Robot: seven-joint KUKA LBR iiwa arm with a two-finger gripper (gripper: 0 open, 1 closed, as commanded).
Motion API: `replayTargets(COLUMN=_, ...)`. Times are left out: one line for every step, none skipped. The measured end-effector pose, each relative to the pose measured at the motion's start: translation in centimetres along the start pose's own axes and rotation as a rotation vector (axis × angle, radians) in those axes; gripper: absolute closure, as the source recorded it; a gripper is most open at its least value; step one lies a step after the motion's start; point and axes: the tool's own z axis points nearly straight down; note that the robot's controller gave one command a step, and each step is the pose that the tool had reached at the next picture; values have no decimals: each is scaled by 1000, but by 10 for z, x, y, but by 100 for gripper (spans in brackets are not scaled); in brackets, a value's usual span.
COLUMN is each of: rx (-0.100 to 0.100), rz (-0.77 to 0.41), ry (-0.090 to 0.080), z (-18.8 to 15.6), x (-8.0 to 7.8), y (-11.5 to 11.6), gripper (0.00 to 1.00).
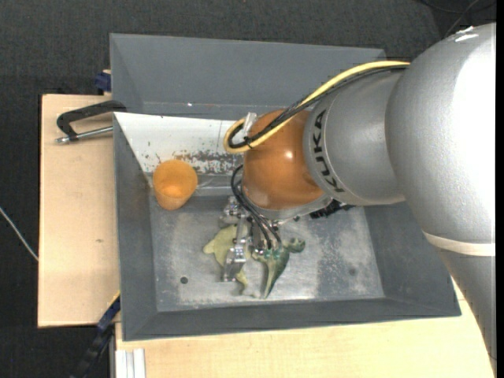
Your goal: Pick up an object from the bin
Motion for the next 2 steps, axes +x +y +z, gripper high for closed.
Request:
replayTargets(rx=-4, rz=-1, ry=-7, z=-4, x=-2, y=2, gripper=100)
replayTargets(rx=-7, rz=17, ry=-21, z=-134, x=-11, y=19, gripper=100)
